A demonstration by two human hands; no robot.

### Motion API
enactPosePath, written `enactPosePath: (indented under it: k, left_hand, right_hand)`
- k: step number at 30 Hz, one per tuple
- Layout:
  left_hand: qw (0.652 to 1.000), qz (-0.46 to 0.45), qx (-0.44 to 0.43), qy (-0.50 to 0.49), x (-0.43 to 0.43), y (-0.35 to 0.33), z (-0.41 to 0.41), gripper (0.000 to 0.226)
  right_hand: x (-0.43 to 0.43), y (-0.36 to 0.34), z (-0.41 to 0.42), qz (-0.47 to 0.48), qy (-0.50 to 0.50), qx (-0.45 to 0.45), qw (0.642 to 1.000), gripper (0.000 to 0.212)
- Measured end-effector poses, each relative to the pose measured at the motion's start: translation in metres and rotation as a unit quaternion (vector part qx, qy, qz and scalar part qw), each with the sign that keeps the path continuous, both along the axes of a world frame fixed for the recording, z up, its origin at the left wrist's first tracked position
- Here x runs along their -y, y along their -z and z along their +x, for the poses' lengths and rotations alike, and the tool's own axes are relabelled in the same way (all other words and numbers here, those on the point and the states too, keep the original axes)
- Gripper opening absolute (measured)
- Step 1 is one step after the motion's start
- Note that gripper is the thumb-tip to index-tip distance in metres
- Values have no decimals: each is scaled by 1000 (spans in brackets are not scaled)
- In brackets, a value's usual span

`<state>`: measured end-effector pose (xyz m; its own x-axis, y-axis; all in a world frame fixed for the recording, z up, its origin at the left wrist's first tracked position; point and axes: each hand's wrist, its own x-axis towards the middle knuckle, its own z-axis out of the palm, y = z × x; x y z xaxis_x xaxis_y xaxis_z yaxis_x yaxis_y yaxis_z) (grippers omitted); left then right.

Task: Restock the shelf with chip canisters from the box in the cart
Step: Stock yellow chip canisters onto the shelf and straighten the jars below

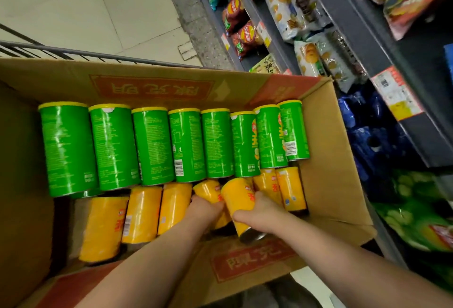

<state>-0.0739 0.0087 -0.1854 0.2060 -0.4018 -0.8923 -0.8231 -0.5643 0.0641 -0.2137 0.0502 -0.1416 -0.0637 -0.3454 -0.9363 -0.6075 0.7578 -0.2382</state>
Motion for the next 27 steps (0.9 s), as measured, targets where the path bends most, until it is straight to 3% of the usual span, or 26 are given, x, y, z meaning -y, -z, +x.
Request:
enactPosePath:
  k: [10,16,22,24,27]
  left_hand:
    - [1000,17,-18,-9,-1,0,-9,81]
    - [992,20,-76,-101,-5,-27,5,71]
    - [989,14,-95,-108,-5,-63,15,80]
    - [987,1,-113,-116,-8,-74,18,83]
    - [987,-56,-119,-90,-13,-91,22,70]
  right_hand:
    - [-1,0,-7,17,10,4,1000,79]
    - [0,-13,-9,15,38,0,999,81]
    - [-3,-39,-10,-26,68,-7,997,66]
    - [-7,-44,-8,-48,83,-14,995,70]
    - [-12,-55,-3,-81,95,-26,992,82]
